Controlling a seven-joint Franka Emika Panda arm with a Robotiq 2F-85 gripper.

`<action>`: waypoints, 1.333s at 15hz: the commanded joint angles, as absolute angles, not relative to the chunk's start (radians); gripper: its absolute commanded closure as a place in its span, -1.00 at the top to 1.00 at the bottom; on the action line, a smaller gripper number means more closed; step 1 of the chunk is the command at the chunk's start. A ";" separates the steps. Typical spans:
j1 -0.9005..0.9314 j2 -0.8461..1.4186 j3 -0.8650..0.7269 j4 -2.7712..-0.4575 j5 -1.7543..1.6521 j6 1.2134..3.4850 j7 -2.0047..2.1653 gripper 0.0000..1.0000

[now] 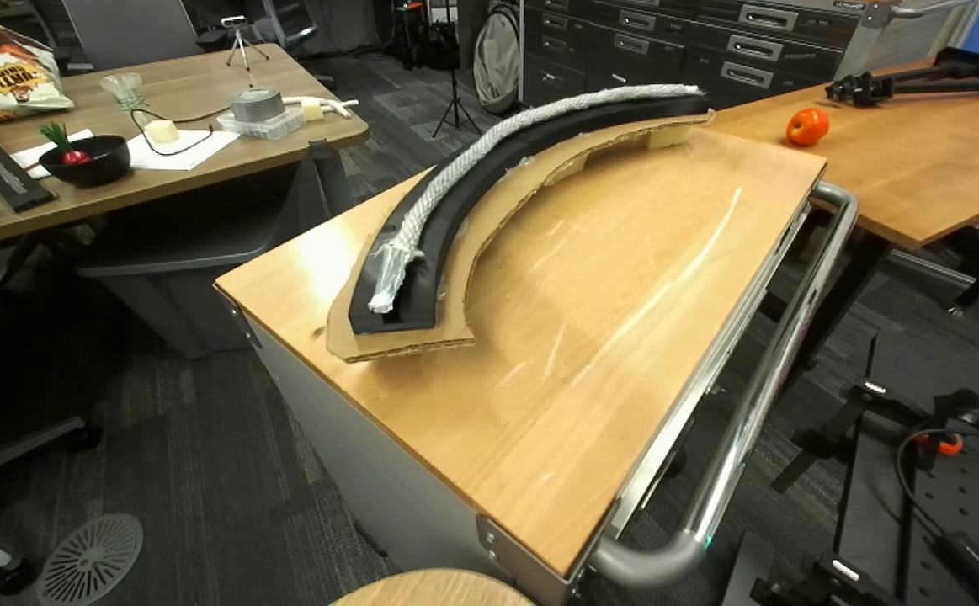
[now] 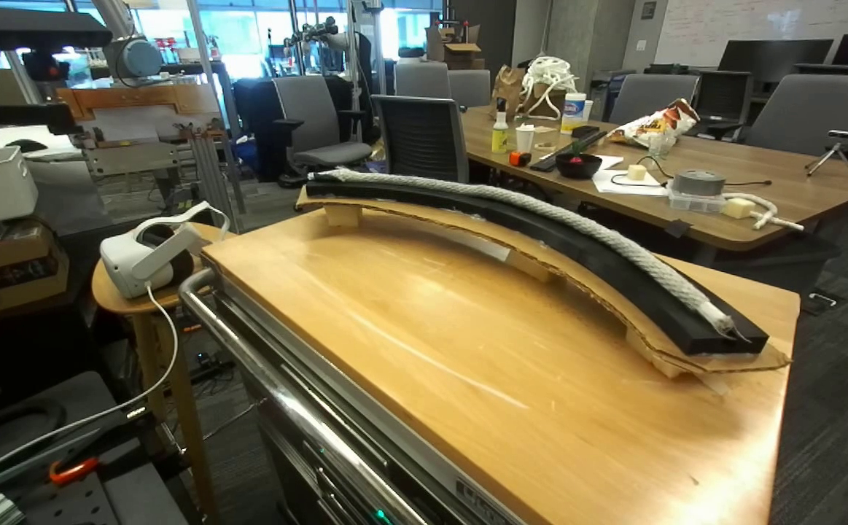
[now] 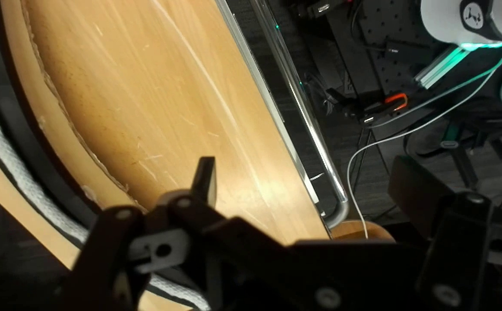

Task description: Put the rope on the table

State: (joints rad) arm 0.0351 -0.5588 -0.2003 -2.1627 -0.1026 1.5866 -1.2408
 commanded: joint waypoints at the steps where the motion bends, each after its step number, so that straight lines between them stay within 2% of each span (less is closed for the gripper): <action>1: 0.091 -0.544 -0.196 -2.128 -0.063 1.614 -1.372 1.00; 5: 0.074 -0.550 -0.178 -2.153 -0.078 1.605 -1.343 1.00; 8: 0.059 -0.562 -0.135 -2.190 -0.115 1.747 -1.249 1.00; 13: 0.096 -0.398 -0.085 -2.129 -0.115 1.930 -1.213 1.00; 17: 0.143 -0.235 -0.064 -2.033 -0.017 1.939 -1.277 1.00; 19: 0.151 -0.226 -0.073 -2.013 0.063 1.873 -1.371 1.00; 20: 0.127 -0.246 -0.044 -2.075 0.006 1.935 -1.289 1.00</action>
